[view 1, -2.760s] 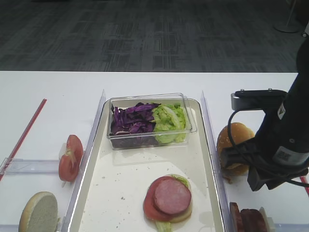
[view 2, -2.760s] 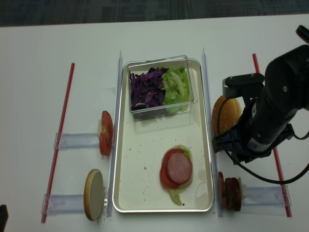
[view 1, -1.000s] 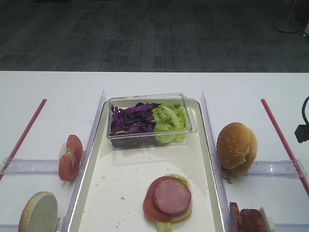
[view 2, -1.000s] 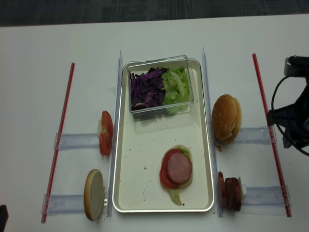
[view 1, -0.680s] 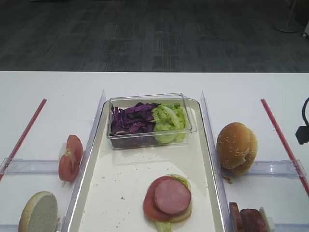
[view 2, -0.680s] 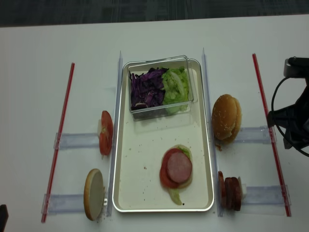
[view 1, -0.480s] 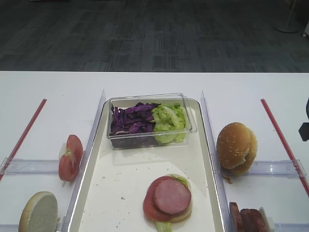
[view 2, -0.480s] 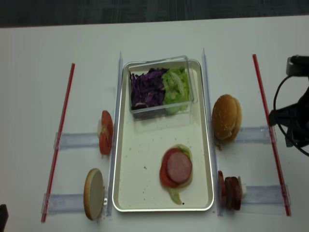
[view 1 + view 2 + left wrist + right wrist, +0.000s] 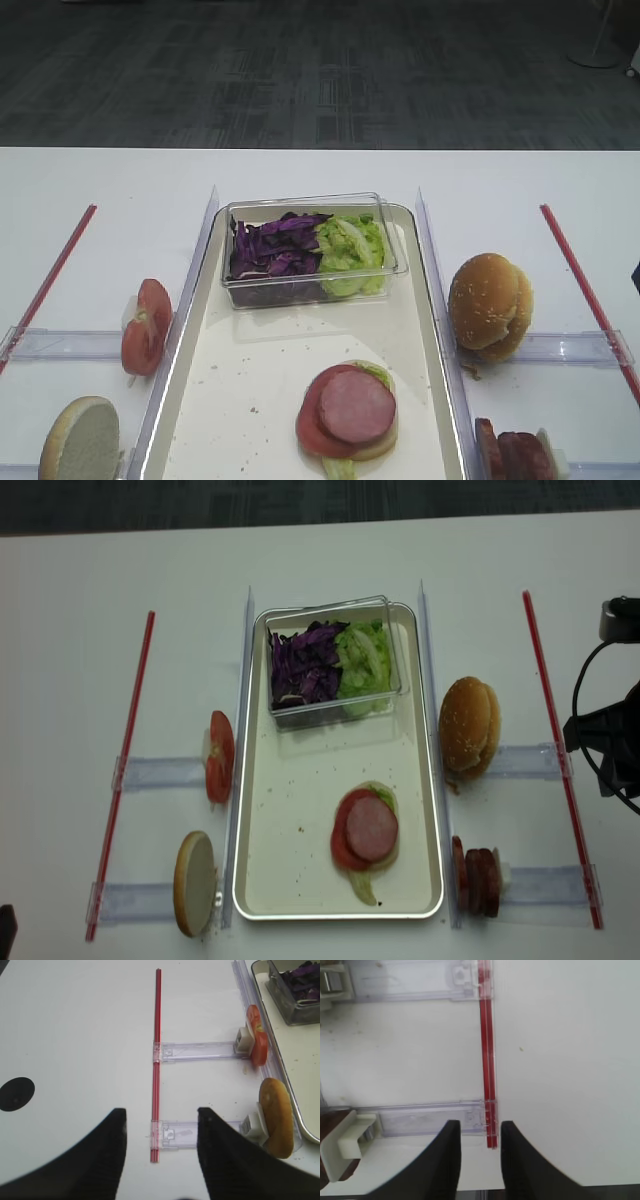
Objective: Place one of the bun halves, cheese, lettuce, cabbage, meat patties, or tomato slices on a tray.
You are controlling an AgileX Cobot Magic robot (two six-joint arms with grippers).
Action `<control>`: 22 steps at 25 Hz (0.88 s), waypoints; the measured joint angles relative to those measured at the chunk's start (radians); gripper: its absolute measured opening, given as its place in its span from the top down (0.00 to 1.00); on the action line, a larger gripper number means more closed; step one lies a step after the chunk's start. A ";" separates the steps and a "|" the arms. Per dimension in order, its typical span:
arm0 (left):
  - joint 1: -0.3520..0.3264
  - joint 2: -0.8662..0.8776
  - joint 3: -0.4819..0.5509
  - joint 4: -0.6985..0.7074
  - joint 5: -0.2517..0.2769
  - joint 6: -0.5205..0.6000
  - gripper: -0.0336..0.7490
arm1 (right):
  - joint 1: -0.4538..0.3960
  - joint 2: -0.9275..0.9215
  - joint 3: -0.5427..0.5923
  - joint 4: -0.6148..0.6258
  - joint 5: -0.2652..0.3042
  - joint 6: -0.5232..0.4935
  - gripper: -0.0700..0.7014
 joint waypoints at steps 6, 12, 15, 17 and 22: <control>0.000 0.000 0.000 0.000 0.000 0.000 0.57 | 0.000 -0.007 0.000 -0.007 0.045 0.000 0.29; 0.000 0.000 0.000 0.000 0.000 0.000 0.57 | 0.000 -0.046 0.000 -0.013 0.053 0.000 0.18; 0.000 0.000 0.000 0.000 0.000 0.000 0.57 | 0.000 -0.069 0.000 -0.031 0.060 0.005 0.17; 0.000 0.000 0.000 0.000 0.000 0.000 0.57 | 0.000 -0.086 0.008 -0.035 0.061 0.013 0.17; 0.000 0.000 0.000 0.000 0.000 0.000 0.57 | 0.000 -0.137 0.064 -0.035 0.067 0.013 0.17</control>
